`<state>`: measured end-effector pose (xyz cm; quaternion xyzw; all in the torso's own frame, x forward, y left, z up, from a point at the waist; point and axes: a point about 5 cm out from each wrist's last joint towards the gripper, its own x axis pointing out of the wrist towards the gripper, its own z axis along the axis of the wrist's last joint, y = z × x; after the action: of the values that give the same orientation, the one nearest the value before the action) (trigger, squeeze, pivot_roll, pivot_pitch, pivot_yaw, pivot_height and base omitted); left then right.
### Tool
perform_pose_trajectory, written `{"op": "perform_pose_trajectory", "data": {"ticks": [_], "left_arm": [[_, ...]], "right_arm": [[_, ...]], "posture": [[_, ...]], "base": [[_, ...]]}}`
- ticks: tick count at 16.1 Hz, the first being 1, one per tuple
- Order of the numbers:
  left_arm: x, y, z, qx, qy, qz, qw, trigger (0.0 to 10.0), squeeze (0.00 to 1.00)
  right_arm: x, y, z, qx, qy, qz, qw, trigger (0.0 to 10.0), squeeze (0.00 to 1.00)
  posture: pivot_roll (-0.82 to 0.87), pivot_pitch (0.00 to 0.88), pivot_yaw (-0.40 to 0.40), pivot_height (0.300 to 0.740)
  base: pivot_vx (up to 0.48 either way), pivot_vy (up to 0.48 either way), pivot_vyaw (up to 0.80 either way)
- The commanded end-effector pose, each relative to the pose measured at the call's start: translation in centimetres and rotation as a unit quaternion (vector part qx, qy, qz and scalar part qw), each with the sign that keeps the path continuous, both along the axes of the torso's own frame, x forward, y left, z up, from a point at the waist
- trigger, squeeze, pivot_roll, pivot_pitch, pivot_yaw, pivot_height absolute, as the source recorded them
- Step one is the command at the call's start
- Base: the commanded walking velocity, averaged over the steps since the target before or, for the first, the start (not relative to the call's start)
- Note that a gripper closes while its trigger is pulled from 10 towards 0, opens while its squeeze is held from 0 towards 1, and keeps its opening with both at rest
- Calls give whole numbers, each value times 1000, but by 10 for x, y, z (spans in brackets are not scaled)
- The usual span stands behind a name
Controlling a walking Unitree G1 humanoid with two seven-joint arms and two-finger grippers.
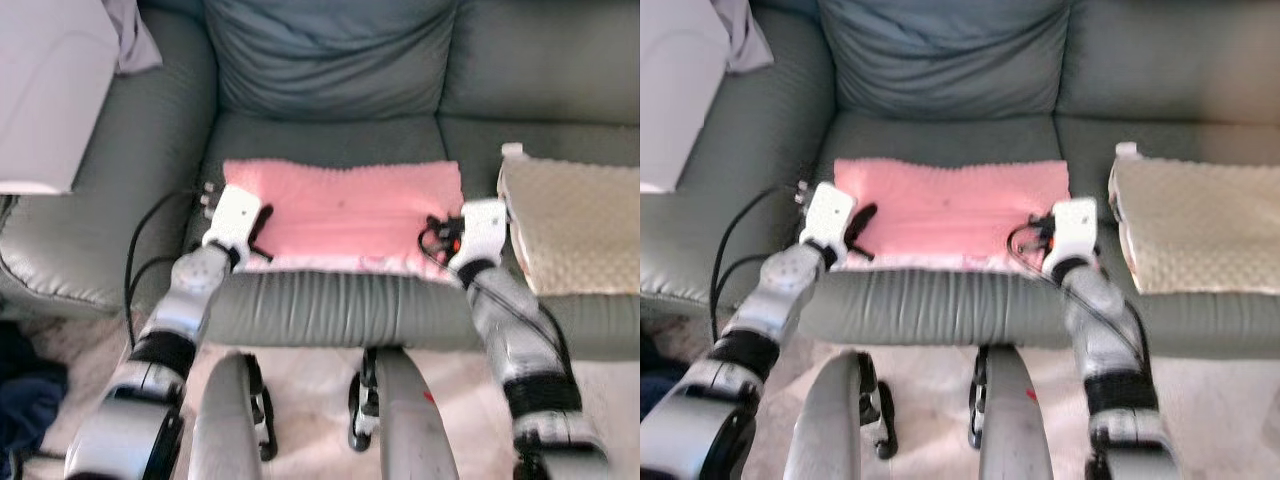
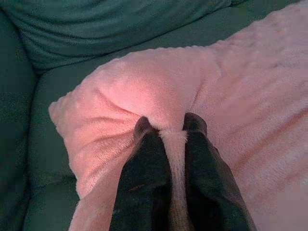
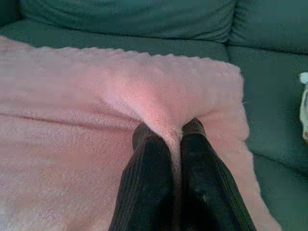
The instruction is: Move the pillow to the sofa
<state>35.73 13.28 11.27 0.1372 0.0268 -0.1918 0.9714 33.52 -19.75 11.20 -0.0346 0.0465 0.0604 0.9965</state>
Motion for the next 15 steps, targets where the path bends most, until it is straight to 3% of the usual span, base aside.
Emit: {"op": "perform_pose_trajectory", "data": {"ticks": [1, 2, 4, 8, 9, 10, 12, 13, 14, 15], "left_arm": [[-2, 22, -10, 5, 17, 51, 999, 10000, 0], [7, 24, -2, 25, -7, 68, 997, 10000, 0], [16, 27, 7, 16, -12, 98, 995, 10000, 0], [24, 20, 14, 7, -14, 108, 994, 10000, 0], [24, 20, 13, 8, -14, 110, 994, 10000, 0], [23, 20, 11, 12, -10, 114, 993, 10000, 0], [22, 24, 7, 11, -5, 120, 993, 10000, 0], [21, 27, 4, 8, 1, 121, 993, 10000, 196], [19, 28, 1, 4, 5, 117, 993, 10000, 1000], [18, 29, 0, 3, 5, 117, 993, 10000, 1000]], "right_arm": [[-4, -33, -1, -5, -2, -64, 998, 10000, 0], [2, -31, -3, -3, 5, -54, 999, 10000, 0], [7, -27, -3, -12, 4, -40, 999, 10000, 0], [19, -22, 1, -1, -5, -42, 999, 10000, 0], [20, -20, 0, 0, -5, -40, 999, 10000, 63], [20, -18, -2, 0, -4, -37, 999, 10000, 204], [21, -16, -4, 3, -1, -32, 999, 10000, 173], [21, -15, -6, 7, 1, -30, 1000, 10000, 565], [21, -13, -7, 8, 0, -29, 1000, 10000, 1000], [22, -12, -7, 9, -1, -28, 1000, 10000, 1000]], "posture": [[-79, 343, 22, 645], [-71, 344, 12, 645], [-74, 344, 8, 645], [-92, 336, -1, 645], [-92, 334, -3, 645], [-92, 331, -5, 645], [-82, 329, -11, 645], [-79, 324, -17, 645], [-78, 322, -17, 645], [-78, 320, -19, 645]], "base": [[0, 0, 0], [0, 0, 0], [0, 0, 0], [0, 0, 0], [0, 0, 0], [0, 0, 0], [0, 0, 0], [0, 0, 0], [0, 0, 0], [0, 0, 0]]}}
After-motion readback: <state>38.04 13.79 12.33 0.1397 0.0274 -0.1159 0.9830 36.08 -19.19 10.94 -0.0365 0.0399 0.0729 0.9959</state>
